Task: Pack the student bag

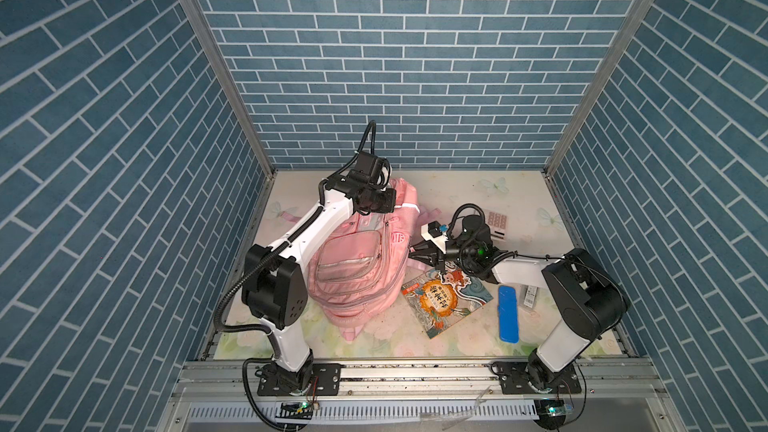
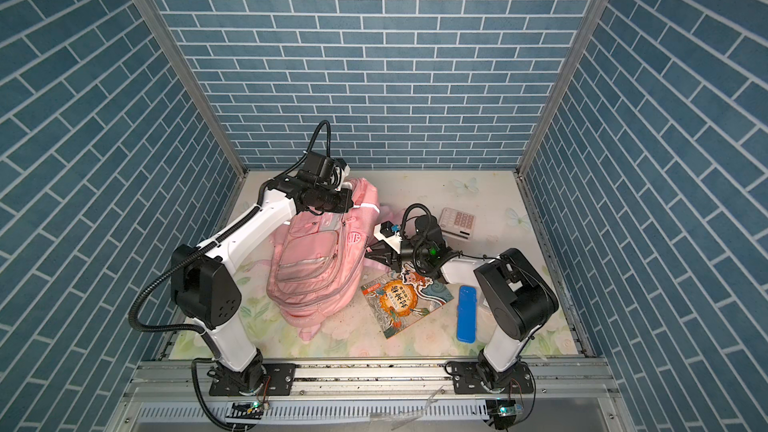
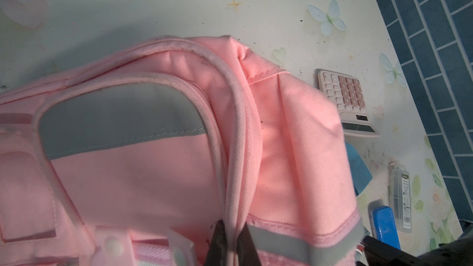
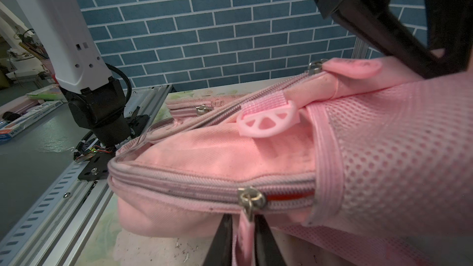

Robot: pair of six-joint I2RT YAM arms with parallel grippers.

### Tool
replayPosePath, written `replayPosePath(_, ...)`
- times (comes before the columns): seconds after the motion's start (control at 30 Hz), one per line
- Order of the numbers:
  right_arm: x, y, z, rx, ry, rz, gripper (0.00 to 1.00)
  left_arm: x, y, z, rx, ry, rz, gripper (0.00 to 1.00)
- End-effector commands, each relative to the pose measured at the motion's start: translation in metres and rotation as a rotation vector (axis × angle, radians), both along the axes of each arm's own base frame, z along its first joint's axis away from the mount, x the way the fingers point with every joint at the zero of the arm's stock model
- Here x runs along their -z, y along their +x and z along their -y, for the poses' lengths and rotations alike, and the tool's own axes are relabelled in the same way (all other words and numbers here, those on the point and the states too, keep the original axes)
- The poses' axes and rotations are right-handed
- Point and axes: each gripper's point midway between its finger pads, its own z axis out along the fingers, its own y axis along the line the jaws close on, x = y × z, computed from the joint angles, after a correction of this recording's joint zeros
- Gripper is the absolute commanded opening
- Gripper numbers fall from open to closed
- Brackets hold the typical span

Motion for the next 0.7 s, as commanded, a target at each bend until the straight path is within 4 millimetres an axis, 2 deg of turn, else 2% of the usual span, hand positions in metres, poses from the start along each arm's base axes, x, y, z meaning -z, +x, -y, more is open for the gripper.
replayPosePath(0.0,-0.011,0.002,0.002,0.013,0.012,0.037,0.09,-0.028,0.015,0.004,-0.025,-0.065,0.065,0.0)
replayPosePath(0.07,-0.007,0.008,0.002,0.043,-0.014,0.034,0.0,-0.028,0.02,-0.004,-0.076,-0.083,0.051,0.0)
replayPosePath(0.13,0.0,0.014,0.004,0.089,-0.056,0.04,0.0,-0.026,0.029,-0.02,-0.17,-0.108,0.025,0.0)
replayPosePath(0.23,0.009,0.019,0.005,0.166,-0.12,0.109,0.0,-0.031,0.04,-0.028,-0.25,-0.184,0.03,0.0)
replayPosePath(0.43,0.021,0.006,-0.006,0.223,-0.242,0.257,0.0,-0.058,0.068,-0.038,-0.4,-0.374,0.108,0.0)
replayPosePath(0.53,0.016,0.001,-0.006,0.273,-0.237,0.292,0.0,-0.064,0.082,-0.048,-0.477,-0.468,0.122,0.0)
replayPosePath(0.67,0.017,-0.01,-0.003,0.276,-0.26,0.327,0.0,-0.069,0.095,-0.063,-0.556,-0.507,0.149,0.0)
